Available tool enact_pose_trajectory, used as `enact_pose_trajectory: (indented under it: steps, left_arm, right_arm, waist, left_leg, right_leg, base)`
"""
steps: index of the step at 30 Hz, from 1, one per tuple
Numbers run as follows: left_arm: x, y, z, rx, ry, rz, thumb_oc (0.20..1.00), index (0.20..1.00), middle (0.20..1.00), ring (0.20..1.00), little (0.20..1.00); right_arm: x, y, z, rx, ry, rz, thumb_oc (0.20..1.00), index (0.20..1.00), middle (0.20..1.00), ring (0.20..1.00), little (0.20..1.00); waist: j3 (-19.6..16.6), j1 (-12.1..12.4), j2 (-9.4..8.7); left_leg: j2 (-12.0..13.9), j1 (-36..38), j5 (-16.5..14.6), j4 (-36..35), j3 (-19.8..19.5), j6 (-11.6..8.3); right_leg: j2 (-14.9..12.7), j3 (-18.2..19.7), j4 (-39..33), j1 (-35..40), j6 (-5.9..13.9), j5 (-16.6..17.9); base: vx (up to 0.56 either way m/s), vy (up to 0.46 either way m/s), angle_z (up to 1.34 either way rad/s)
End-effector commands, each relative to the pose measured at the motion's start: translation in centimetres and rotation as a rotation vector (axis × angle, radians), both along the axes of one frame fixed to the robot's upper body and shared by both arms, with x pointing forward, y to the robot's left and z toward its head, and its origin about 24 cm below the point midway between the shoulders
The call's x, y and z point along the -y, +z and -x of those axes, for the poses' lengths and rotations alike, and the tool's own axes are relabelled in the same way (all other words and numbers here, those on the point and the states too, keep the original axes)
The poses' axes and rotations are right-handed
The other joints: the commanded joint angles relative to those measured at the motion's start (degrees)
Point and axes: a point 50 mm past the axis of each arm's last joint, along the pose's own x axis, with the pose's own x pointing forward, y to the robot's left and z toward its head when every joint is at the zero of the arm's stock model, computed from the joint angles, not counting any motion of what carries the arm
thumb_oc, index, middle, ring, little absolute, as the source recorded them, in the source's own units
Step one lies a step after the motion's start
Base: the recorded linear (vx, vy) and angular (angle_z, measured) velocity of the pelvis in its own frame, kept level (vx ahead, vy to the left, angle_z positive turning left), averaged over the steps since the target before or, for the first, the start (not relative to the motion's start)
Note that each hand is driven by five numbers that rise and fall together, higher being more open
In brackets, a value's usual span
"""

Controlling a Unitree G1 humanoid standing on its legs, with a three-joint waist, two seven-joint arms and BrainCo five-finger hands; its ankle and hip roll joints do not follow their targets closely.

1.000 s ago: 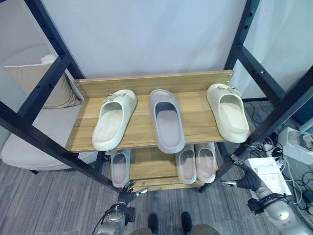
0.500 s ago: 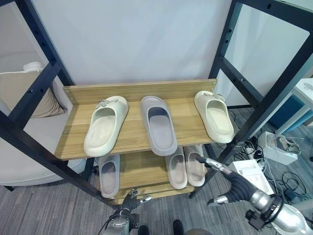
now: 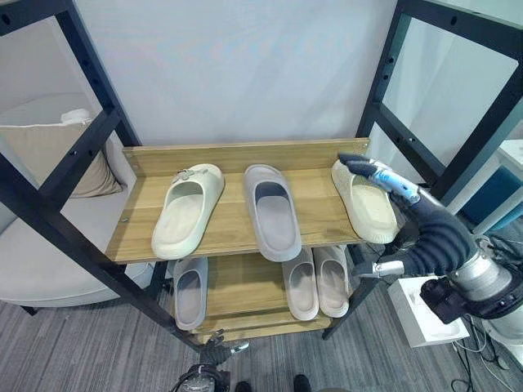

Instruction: Arrange the slippers neatly on the shoe rack.

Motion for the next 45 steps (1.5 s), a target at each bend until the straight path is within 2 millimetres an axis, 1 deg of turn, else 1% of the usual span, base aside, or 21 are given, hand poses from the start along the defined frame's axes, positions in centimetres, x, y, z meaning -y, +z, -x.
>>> enact_pose_trajectory:
  steps: [1, 2, 4, 5, 8, 10, 11, 13, 14, 15, 17, 20, 22, 26, 33, 34, 38, 39, 40, 43, 45]
  left_arm:
    - [-0.7, 1.2, -2.8, 0.100, 0.015, -0.022, 1.000, 1.000, 1.000, 1.000, 1.000]
    - [-0.6, 1.3, -2.8, 0.104, 0.009, -0.021, 1.000, 1.000, 1.000, 1.000, 1.000]
    - [-0.7, 1.3, -2.7, 0.105, 0.003, -0.018, 1.000, 1.000, 1.000, 1.000, 1.000]
    - [-0.7, 1.3, -2.7, 0.106, 0.004, -0.018, 1.000, 1.000, 1.000, 1.000, 1.000]
    - [-1.0, 1.4, -2.6, 0.109, 0.006, -0.018, 1.000, 1.000, 1.000, 1.000, 1.000]
    - [-1.2, 1.4, -2.4, 0.106, 0.003, -0.014, 1.000, 1.000, 1.000, 1.000, 1.000]
    - [-1.8, 1.5, -2.1, 0.102, 0.008, -0.024, 1.000, 1.000, 1.000, 1.000, 1.000]
    - [-2.2, 1.4, -1.8, 0.094, 0.010, -0.031, 1.000, 1.000, 1.000, 1.000, 1.000]
    - [-2.2, 1.4, -1.8, 0.094, 0.010, -0.031, 1.000, 1.000, 1.000, 1.000, 1.000]
    - [-2.3, 1.4, -1.8, 0.093, 0.010, -0.032, 1.000, 1.000, 1.000, 1.000, 1.000]
    - [-2.4, 1.4, -1.8, 0.090, 0.017, -0.036, 1.000, 1.000, 1.000, 1.000, 1.000]
    - [-2.4, 1.4, -1.9, 0.091, 0.017, -0.039, 1.000, 1.000, 1.000, 1.000, 1.000]
    - [-2.4, 1.6, -2.1, 0.102, 0.021, -0.040, 1.000, 1.000, 1.000, 1.000, 1.000]
    - [-2.4, 1.6, -2.1, 0.103, 0.024, -0.049, 1.000, 1.000, 1.000, 1.000, 1.000]
    - [-2.3, 1.7, -2.3, 0.111, 0.016, -0.046, 1.000, 1.000, 1.000, 1.000, 1.000]
    - [-2.2, 1.6, -2.2, 0.107, 0.006, -0.045, 1.000, 1.000, 1.000, 1.000, 1.000]
    - [-2.4, 1.7, -2.3, 0.112, -0.001, -0.049, 1.000, 1.000, 1.000, 1.000, 1.000]
    - [-2.4, 1.7, -2.3, 0.113, 0.000, -0.048, 1.000, 1.000, 1.000, 1.000, 1.000]
    - [-2.6, 1.8, -2.4, 0.121, -0.003, -0.052, 1.000, 1.000, 1.000, 1.000, 1.000]
    - [-2.9, 1.9, -2.6, 0.121, 0.003, -0.060, 1.000, 1.000, 1.000, 1.000, 1.000]
    - [-3.4, 2.2, -3.1, 0.138, 0.018, -0.068, 1.000, 1.000, 1.000, 1.000, 1.000]
  right_arm:
    - [0.1, 0.9, -0.1, 0.093, -0.028, -0.050, 1.000, 1.000, 1.000, 1.000, 1.000]
    - [0.1, 0.8, -1.2, 0.112, -0.085, -0.030, 1.000, 1.000, 1.000, 1.000, 1.000]
    - [0.2, 0.4, -2.7, 0.108, -0.149, 0.002, 1.000, 1.000, 1.000, 1.000, 1.000]
    - [0.2, 0.4, -2.8, 0.109, -0.148, 0.002, 1.000, 1.000, 1.000, 1.000, 1.000]
    - [0.9, -0.3, -5.2, 0.105, -0.285, 0.054, 1.000, 1.000, 1.000, 1.000, 1.000]
    - [1.6, -1.2, -7.2, 0.072, -0.385, 0.080, 1.000, 1.000, 1.000, 1.000, 1.000]
    - [2.4, -2.2, -9.9, 0.028, -0.507, 0.094, 1.000, 1.000, 1.000, 1.000, 1.000]
    - [2.5, -2.8, -10.9, 0.003, -0.546, 0.081, 1.000, 1.000, 1.000, 1.000, 1.000]
    - [2.5, -2.8, -10.9, 0.003, -0.546, 0.081, 1.000, 1.000, 1.000, 1.000, 1.000]
    - [2.5, -3.3, -11.7, -0.021, -0.575, 0.070, 1.000, 1.000, 1.000, 1.000, 1.000]
    - [1.7, -3.7, -12.1, -0.039, -0.564, 0.045, 1.000, 1.000, 1.000, 1.000, 1.000]
    - [1.5, -3.8, -12.2, -0.038, -0.567, 0.048, 1.000, 1.000, 1.000, 1.000, 1.000]
    - [0.6, -3.6, -12.2, -0.021, -0.556, 0.030, 1.000, 1.000, 1.000, 1.000, 1.000]
    - [0.4, -3.2, -12.2, 0.002, -0.553, 0.020, 1.000, 1.000, 1.000, 1.000, 1.000]
    - [0.9, -3.9, -12.7, -0.013, -0.588, 0.100, 1.000, 1.000, 1.000, 1.000, 1.000]
    - [1.3, -3.9, -13.2, 0.001, -0.624, 0.165, 1.000, 1.000, 1.000, 1.000, 1.000]
    - [2.1, -4.1, -14.5, 0.013, -0.694, 0.266, 1.000, 1.000, 1.000, 1.000, 1.000]
    - [2.1, -4.0, -14.5, 0.014, -0.693, 0.266, 1.000, 1.000, 1.000, 1.000, 1.000]
    - [2.3, -4.1, -15.2, 0.016, -0.720, 0.316, 1.000, 1.000, 1.000, 1.000, 1.000]
    - [2.1, -3.8, -15.8, 0.037, -0.732, 0.358, 1.000, 1.000, 1.000, 1.000, 1.000]
    - [1.8, -3.7, -16.8, 0.040, -0.756, 0.383, 1.000, 1.000, 1.000, 1.000, 1.000]
  waist:
    - [-0.18, 2.20, -2.20]
    - [-0.13, 2.90, -2.35]
    - [-0.03, 3.63, -2.51]
    - [0.00, 3.54, -2.53]
    - [0.31, 4.53, -2.76]
    - [0.71, 5.33, -2.99]
    - [1.51, 6.93, -3.25]
    - [1.93, 7.70, -3.39]
    - [1.94, 7.69, -3.39]
    - [2.30, 8.46, -3.39]
    - [2.75, 9.47, -3.42]
    - [2.80, 9.71, -3.46]
    - [2.91, 10.48, -3.49]
    - [2.85, 10.75, -3.62]
    - [2.84, 10.79, -3.69]
    - [3.05, 11.06, -3.91]
    - [3.71, 11.86, -4.32]
    - [3.73, 11.80, -4.31]
    - [4.24, 12.61, -4.66]
    - [4.68, 13.10, -4.93]
    - [5.75, 14.11, -5.37]
  left_leg:
    - [0.69, 1.53, -3.57, 0.03, -1.24, -0.41]
    - [0.70, 1.60, -3.64, 0.03, -1.44, -0.30]
    - [0.65, 1.61, -3.71, 0.03, -1.73, -0.19]
    - [0.64, 1.63, -3.71, 0.03, -1.73, -0.19]
    - [0.53, 1.59, -3.82, 0.03, -2.24, -0.01]
    - [0.40, 1.56, -3.90, 0.03, -2.65, 0.13]
    - [0.20, 1.30, -3.92, 0.05, -3.31, 0.31]
    - [0.13, 1.14, -4.01, 0.18, -3.66, 0.38]
    - [0.12, 1.14, -4.01, 0.18, -3.66, 0.38]
    - [0.01, 0.80, -3.98, 0.26, -3.90, 0.45]
    - [-0.10, 0.38, -3.91, 0.24, -4.13, 0.50]
    - [-0.13, 0.21, -3.89, 0.23, -4.23, 0.51]
    - [-0.22, 0.00, -3.91, 0.13, -4.42, 0.54]
    - [-0.27, 0.26, -4.09, 0.05, -4.32, 0.60]
    - [-0.37, 0.63, -4.28, 0.03, -4.50, 0.62]
    - [-0.39, 0.46, -4.22, 0.03, -4.73, 0.57]
    - [-0.48, -0.05, -4.10, 0.03, -5.30, 0.52]
    - [-0.48, -0.06, -4.09, 0.03, -5.31, 0.52]
    - [-0.49, -0.46, -3.95, 0.08, -5.75, 0.52]
    - [-0.54, -1.06, -3.81, 0.24, -6.14, 0.52]
    - [-0.64, -2.44, -3.48, 0.59, -6.85, 0.51]
  right_leg:
    - [-3.74, -1.33, 2.72, 2.58, 4.24, -7.31]
    - [-3.88, -1.55, 2.69, 2.71, 4.22, -7.33]
    - [-4.01, -1.72, 2.47, 2.96, 4.19, -7.37]
    - [-4.02, -1.72, 2.46, 2.98, 4.19, -7.37]
    - [-4.23, -2.28, 2.29, 3.27, 4.19, -7.48]
    - [-4.29, -2.50, 2.18, 3.45, 4.16, -7.53]
    - [-4.40, -2.91, 1.85, 3.66, 4.11, -7.65]
    - [-4.50, -3.21, 1.57, 3.82, 4.08, -7.72]
    - [-4.50, -3.22, 1.57, 3.83, 4.08, -7.72]
    - [-4.59, -3.56, 1.18, 3.86, 4.06, -7.67]
    - [-4.69, -3.96, 0.74, 3.93, 4.15, -7.56]
    - [-4.72, -4.02, 0.53, 3.91, 4.21, -7.49]
    - [-4.85, -4.36, 0.14, 3.90, 4.36, -7.42]
    - [-4.99, -4.21, 0.09, 4.11, 4.46, -7.33]
    - [-5.00, -4.37, 0.21, 4.47, 4.43, -7.60]
    - [-5.05, -4.66, 0.17, 4.39, 4.51, -7.60]
    - [-5.02, -5.25, 0.08, 4.21, 4.56, -7.63]
    - [-5.02, -5.26, 0.08, 4.21, 4.56, -7.63]
    - [-4.95, -5.59, 0.10, 4.03, 4.57, -7.56]
    - [-4.93, -5.90, 0.15, 3.75, 4.57, -7.51]
    - [-4.95, -6.51, 0.17, 3.10, 4.53, -7.34]
  base:
    - [0.00, 0.000, 0.00]
    - [0.00, 0.000, 0.00]
    - [0.02, 0.007, 0.00]
    - [0.00, 0.000, 0.00]
    - [0.02, 0.008, 0.10]
    - [0.03, 0.016, 0.21]
    - [0.05, 0.022, 0.10]
    - [0.03, 0.014, 0.04]
    - [0.03, 0.017, 0.20]
    - [0.03, 0.021, 0.24]
    - [0.03, 0.025, 0.09]
    - [0.01, 0.010, 0.06]
    - [0.00, 0.000, 0.00]
    - [0.02, 0.018, 0.05]
    - [0.00, 0.000, 0.00]
    - [0.00, 0.000, 0.00]
    - [-0.01, -0.002, 0.05]
    - [-0.01, -0.006, 0.07]
    - [-0.02, -0.008, 0.04]
    - [-0.02, -0.005, 0.07]
    - [-0.06, -0.009, 0.20]
